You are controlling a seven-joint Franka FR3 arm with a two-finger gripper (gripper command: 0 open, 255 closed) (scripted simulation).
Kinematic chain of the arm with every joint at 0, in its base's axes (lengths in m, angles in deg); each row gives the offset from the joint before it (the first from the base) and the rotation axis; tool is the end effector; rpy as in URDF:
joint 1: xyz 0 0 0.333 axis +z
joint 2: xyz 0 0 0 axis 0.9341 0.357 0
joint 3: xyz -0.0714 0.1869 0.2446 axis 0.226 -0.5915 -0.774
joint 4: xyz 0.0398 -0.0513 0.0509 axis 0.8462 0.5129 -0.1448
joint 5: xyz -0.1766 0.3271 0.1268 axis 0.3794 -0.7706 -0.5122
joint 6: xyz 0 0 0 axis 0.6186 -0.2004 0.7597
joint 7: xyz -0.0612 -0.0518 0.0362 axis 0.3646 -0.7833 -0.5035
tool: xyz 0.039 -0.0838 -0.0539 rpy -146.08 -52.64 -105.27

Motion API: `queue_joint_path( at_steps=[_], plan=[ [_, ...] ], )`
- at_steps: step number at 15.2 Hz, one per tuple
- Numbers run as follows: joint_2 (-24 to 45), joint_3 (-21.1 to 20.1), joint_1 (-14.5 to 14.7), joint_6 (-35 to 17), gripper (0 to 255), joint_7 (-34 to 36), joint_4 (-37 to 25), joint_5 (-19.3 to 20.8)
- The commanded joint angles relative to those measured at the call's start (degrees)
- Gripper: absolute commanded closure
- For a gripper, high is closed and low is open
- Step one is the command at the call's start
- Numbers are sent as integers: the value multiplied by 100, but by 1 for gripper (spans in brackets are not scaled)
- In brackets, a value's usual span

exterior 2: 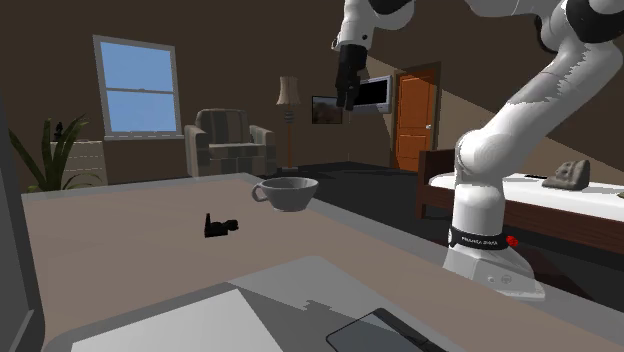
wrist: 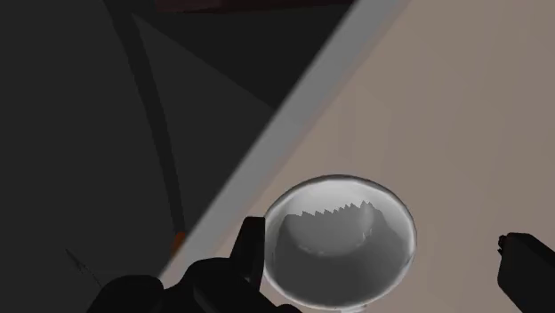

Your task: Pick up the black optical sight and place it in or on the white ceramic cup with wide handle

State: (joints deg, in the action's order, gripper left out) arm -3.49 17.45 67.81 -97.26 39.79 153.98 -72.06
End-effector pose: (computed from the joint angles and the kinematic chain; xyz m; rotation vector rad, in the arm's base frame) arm 0.3308 -0.0386 0.6022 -3.0815 0.1584 -0.2041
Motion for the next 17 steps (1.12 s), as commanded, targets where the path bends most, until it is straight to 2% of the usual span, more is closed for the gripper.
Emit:
queue_joint_path(
  at_steps=[1, 9, 17],
  plan=[
    [0, 0, 0, 0, 0, 0, 0, 0],
    [1375, -347, 415, -956, 0, -95, -218, -160],
    [2868, -709, 755, -1683, 0, -172, -782, -201]
  ],
)
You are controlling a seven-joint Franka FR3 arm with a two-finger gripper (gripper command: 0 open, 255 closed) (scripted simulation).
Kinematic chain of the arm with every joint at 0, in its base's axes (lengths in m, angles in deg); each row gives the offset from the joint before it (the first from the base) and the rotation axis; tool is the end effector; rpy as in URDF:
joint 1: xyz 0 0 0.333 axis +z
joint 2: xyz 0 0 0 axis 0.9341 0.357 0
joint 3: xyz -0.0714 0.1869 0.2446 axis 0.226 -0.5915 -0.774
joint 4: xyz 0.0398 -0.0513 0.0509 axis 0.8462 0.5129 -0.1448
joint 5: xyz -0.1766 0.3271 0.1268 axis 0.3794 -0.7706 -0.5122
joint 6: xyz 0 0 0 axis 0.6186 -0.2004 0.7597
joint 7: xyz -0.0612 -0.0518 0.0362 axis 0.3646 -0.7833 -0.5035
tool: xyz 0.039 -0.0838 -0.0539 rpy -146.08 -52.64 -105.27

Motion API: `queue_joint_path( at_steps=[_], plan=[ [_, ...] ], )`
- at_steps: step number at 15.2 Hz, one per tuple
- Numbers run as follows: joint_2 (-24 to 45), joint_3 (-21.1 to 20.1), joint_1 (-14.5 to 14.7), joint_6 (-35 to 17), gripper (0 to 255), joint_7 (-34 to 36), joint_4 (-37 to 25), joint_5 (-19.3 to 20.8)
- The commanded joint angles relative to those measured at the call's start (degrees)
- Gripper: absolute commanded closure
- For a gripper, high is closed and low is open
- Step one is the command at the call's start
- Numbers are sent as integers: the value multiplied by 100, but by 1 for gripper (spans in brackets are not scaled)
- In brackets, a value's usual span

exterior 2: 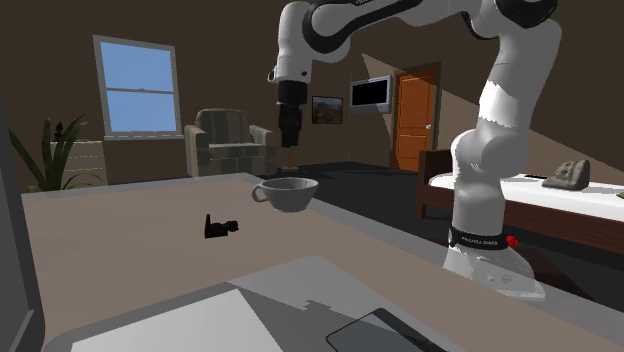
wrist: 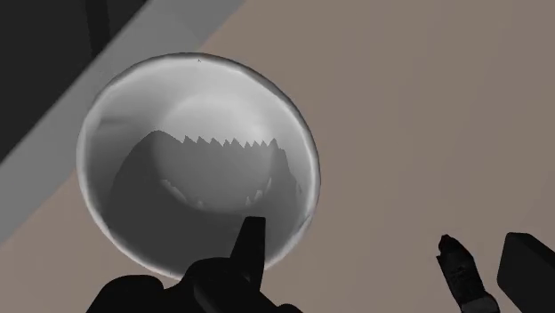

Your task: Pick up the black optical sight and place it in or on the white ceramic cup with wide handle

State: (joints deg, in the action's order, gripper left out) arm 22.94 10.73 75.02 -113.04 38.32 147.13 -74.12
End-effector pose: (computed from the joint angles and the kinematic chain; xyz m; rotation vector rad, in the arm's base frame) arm 0.4680 0.0730 0.5013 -3.1048 -0.2081 -0.0992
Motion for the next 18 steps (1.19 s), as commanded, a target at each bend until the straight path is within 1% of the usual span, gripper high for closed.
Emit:
queue_joint_path(
  at_steps=[1, 8, 15, 18],
  plan=[
    [415, -83, 73, -178, 0, -30, -190, 13],
    [1766, -387, 340, -557, 0, -32, -974, 156],
    [3139, -624, 657, -707, 0, 5, -1991, 437],
    [3237, -621, 673, -843, 0, 14, -1948, 457]
  ],
)
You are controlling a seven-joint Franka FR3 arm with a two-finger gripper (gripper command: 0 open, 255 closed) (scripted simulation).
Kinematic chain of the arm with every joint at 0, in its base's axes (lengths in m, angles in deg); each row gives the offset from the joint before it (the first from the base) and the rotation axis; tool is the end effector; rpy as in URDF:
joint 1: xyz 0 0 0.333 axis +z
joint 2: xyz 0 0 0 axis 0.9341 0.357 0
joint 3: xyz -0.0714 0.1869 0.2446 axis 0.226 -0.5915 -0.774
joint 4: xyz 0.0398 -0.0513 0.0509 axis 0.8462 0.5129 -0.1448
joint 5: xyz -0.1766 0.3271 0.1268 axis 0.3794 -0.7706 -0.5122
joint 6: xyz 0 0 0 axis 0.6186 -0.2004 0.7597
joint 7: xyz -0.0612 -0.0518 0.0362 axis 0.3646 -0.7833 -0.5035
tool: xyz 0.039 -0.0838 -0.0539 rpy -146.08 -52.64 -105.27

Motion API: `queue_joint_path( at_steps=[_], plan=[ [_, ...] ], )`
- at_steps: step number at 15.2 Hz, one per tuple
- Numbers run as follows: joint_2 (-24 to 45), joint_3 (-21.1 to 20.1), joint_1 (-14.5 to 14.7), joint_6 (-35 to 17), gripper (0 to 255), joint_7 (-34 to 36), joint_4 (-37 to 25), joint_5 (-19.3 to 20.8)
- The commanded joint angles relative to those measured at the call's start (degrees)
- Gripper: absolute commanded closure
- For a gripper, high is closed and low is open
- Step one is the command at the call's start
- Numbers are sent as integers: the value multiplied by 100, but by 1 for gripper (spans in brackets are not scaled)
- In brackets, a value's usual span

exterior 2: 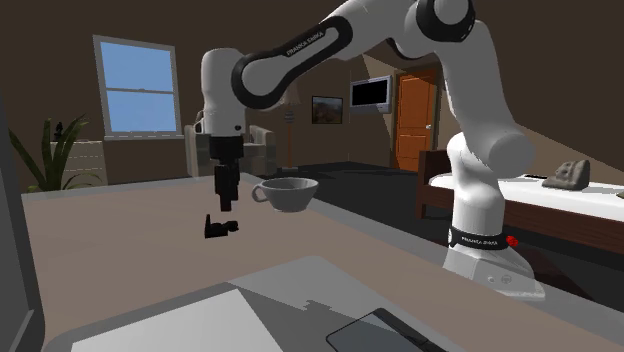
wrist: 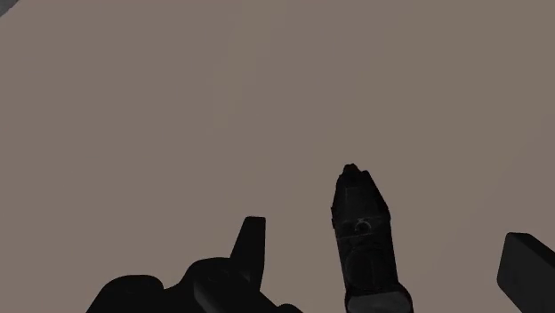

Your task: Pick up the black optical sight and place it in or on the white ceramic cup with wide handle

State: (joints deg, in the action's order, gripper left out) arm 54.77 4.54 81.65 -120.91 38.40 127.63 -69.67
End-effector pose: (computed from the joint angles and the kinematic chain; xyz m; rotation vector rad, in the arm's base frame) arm 0.5783 0.2178 0.3705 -3.0770 -0.6044 0.0155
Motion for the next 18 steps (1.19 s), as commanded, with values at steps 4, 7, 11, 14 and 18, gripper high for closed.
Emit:
queue_joint_path(
  at_steps=[4, 7, 11, 14, 18],
  plan=[
    [196, 7, 18, -322, 0, 25, 130, 41],
    [255, 11, 22, -426, 0, 33, 176, 53],
    [256, 11, 22, -426, 0, 33, 175, 53],
    [255, 11, 22, -426, 255, 33, 175, 53],
    [255, 11, 22, -425, 255, 33, 175, 53]
  ],
)
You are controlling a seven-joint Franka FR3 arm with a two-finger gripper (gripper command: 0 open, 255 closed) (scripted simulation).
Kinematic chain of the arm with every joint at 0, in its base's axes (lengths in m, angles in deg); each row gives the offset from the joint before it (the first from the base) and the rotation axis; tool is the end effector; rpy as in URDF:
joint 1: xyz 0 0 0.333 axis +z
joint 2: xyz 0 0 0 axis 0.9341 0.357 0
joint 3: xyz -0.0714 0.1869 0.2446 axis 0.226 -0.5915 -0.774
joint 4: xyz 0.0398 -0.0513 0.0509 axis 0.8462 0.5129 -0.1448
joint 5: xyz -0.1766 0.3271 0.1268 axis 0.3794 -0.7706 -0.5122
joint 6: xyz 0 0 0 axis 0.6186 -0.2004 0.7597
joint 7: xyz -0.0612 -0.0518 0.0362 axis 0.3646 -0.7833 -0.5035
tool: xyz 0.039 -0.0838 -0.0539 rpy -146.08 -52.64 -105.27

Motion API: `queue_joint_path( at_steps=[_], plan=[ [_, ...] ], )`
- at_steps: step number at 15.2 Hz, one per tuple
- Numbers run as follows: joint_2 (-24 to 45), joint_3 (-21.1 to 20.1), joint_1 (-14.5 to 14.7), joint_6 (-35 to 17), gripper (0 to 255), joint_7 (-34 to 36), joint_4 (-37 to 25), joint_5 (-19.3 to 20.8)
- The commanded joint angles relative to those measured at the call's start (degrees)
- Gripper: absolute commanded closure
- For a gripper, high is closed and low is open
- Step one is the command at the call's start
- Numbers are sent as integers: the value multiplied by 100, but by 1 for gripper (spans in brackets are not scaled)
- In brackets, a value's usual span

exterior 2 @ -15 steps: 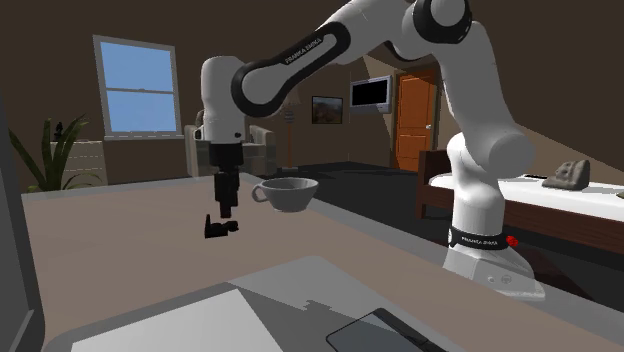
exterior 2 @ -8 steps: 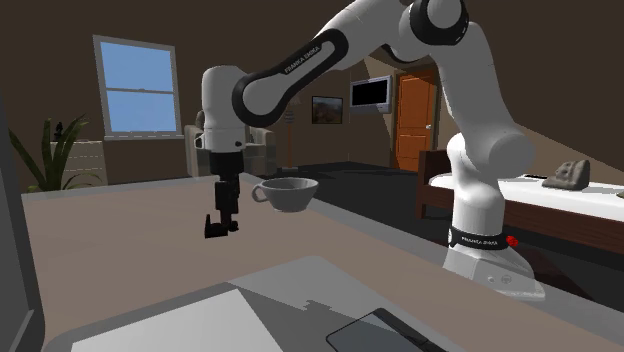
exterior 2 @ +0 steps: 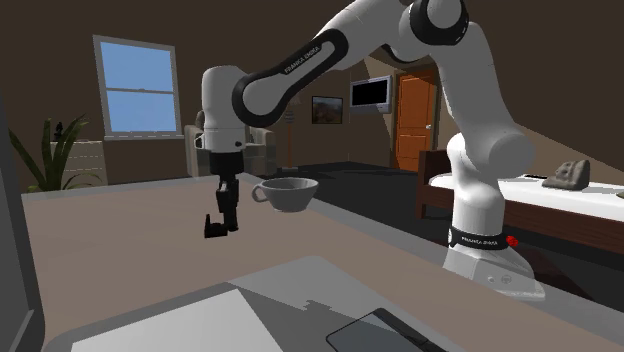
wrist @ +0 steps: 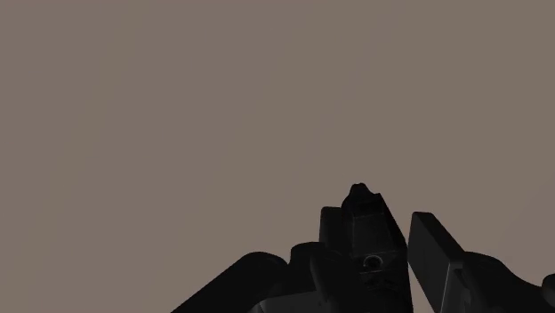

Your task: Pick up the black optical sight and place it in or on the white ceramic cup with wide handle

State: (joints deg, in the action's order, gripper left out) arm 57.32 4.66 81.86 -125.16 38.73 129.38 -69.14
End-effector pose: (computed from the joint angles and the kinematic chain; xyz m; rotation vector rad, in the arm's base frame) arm 0.5787 0.2193 0.3359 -3.0765 -0.6074 0.0160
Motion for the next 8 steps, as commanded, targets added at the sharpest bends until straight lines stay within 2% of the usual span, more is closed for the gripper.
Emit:
queue_joint_path(
  at_steps=[1, 5, 8],
  plan=[
    [1, 0, 0, 0, 255, 0, 0, 0],
    [1, 0, 0, -1, 255, 0, 0, 0],
    [-113, -9, -6, 196, 255, -14, -84, -23]
  ],
)
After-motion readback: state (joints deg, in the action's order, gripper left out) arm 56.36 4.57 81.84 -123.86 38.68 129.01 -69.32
